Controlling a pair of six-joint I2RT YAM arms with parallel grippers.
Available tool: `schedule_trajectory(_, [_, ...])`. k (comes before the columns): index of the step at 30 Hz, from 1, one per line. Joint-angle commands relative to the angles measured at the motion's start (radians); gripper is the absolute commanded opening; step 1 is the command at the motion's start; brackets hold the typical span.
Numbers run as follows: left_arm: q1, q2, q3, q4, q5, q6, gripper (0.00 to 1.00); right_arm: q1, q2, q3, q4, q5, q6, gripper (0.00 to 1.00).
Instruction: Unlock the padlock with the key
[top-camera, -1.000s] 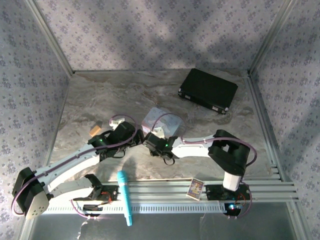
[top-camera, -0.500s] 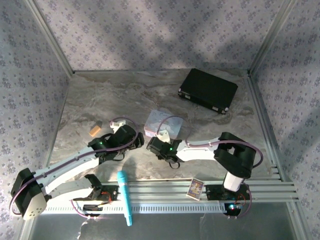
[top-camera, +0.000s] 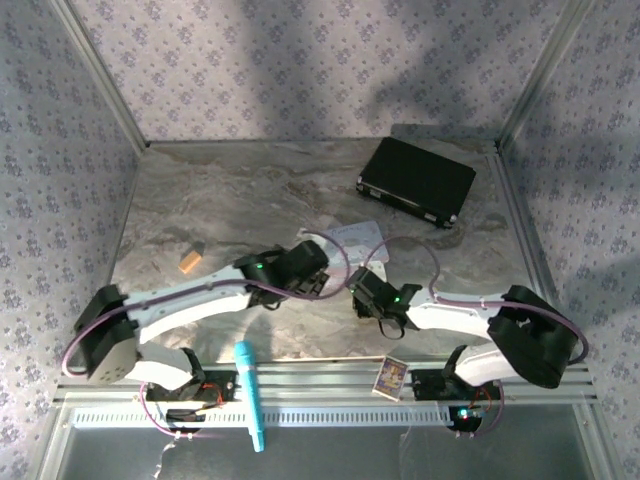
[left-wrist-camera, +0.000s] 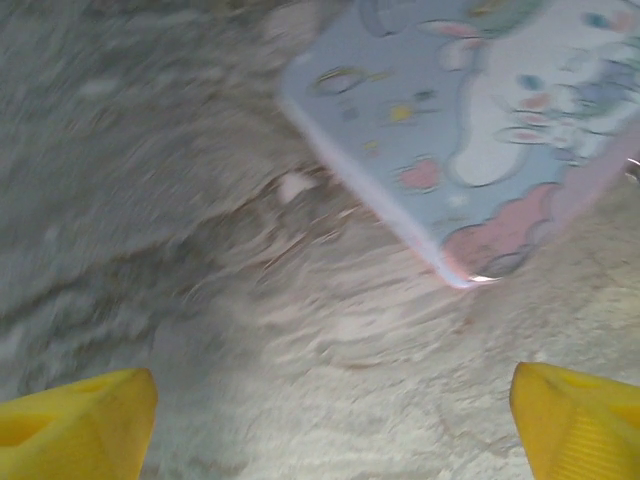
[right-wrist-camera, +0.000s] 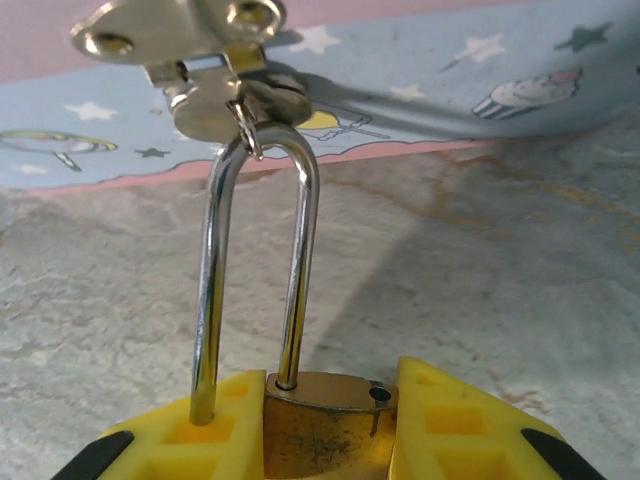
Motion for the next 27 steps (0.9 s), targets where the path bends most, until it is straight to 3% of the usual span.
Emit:
schedule_trajectory(1, [-0.038,0.108,0.095,0.004,-0.013,0.227,0.88,-0.048,-0.041,-0.055,0.024,-0.056,-0.022,0.23])
schedule_trajectory(9, [-0.017,0.330,0.305,-0.010,0.054,0.340,0.76,-0.137,-0.111,-0.156,0.132,-0.139,0.009,0.22])
schedule_trajectory(13, [-0.015,0.415,0.314,0.020,0.073,0.361,0.71,-0.186,-0.093,-0.213,0.276,-0.241,0.046,0.21])
schedule_trajectory(20, [-0.019,0.491,0.277,0.050,0.046,0.339,0.70,-0.193,-0.059,-0.201,0.289,-0.183,0.079,0.20])
schedule_trajectory(24, [-0.024,0.494,0.234,0.074,0.057,0.320,0.60,-0.203,-0.054,-0.203,0.308,-0.151,0.127,0.19])
schedule_trajectory(27, [-0.028,0.475,0.182,0.107,0.105,0.327,0.52,-0.232,-0.025,-0.251,0.490,-0.195,0.226,0.18])
